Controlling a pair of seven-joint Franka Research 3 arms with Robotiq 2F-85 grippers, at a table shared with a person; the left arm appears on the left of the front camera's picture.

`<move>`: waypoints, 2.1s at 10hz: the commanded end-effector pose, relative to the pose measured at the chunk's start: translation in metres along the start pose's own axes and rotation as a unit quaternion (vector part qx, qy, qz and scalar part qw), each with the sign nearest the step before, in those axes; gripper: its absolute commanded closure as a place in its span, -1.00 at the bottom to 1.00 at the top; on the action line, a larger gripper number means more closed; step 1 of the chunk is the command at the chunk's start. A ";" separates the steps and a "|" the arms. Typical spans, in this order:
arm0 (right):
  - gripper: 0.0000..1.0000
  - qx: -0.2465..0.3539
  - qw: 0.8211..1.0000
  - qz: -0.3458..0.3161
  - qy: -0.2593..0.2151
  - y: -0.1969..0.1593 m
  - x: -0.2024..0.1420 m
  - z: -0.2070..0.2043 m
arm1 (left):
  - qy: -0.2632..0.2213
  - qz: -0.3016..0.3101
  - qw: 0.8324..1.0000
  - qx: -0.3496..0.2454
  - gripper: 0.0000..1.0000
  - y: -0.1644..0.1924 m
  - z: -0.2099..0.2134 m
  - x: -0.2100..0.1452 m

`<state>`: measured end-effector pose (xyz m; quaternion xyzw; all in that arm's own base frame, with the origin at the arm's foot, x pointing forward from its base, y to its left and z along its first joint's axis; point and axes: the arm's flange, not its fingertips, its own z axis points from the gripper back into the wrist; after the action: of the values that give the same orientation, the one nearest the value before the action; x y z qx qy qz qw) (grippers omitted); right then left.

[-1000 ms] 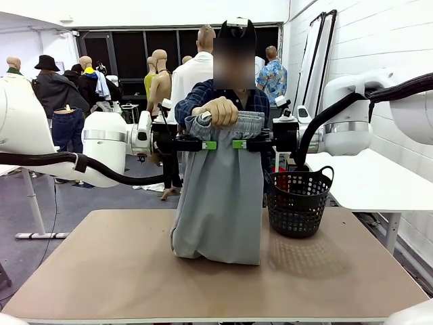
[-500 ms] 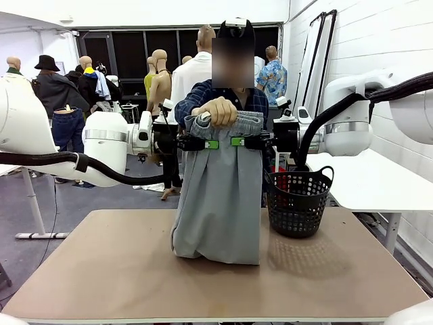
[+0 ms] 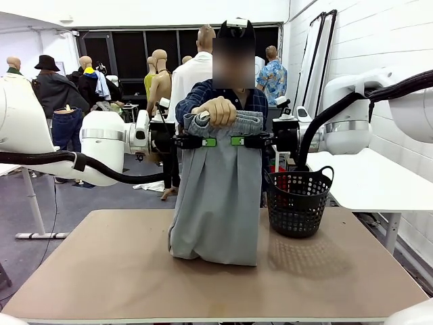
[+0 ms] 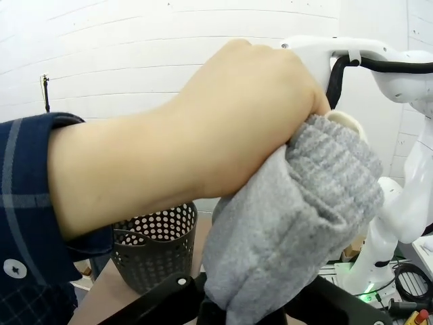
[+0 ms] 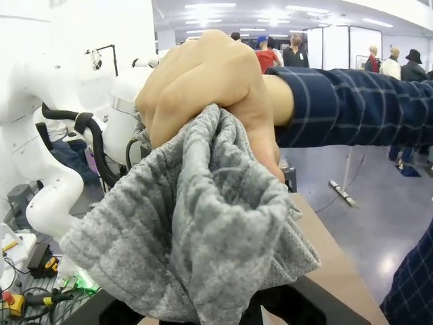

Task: Fold the training pants.
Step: Release the ends of the Training pants and then grab the overlapped ends, then fold the Training pants in half.

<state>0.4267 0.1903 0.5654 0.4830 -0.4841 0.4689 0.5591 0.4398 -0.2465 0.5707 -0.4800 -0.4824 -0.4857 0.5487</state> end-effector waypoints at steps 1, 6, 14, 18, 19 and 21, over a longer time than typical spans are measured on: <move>1.00 0.017 1.000 -0.005 0.014 -0.006 0.003 -0.002 | -0.014 -0.012 1.000 -0.003 1.00 0.006 0.000 0.005; 1.00 0.003 1.000 0.002 0.004 0.000 0.000 -0.001 | 0.000 0.000 1.000 0.000 1.00 0.000 0.000 0.000; 1.00 0.003 1.000 0.002 0.004 0.000 0.000 -0.001 | 0.000 0.000 1.000 0.000 1.00 0.000 0.000 0.000; 1.00 0.003 1.000 0.002 0.004 0.000 0.000 -0.001 | 0.000 0.000 1.000 0.000 1.00 0.000 0.000 0.000; 1.00 0.003 1.000 0.002 0.004 0.000 0.000 -0.001 | 0.000 0.000 1.000 0.000 1.00 0.000 0.000 0.000; 1.00 0.003 1.000 0.002 0.004 0.000 0.000 -0.001 | 0.000 0.000 1.000 0.000 1.00 0.000 0.000 0.000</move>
<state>0.4276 0.1908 0.5650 0.4783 -0.4793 0.4775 0.5599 0.4405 -0.2465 0.5661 -0.4812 -0.4797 -0.4855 0.5502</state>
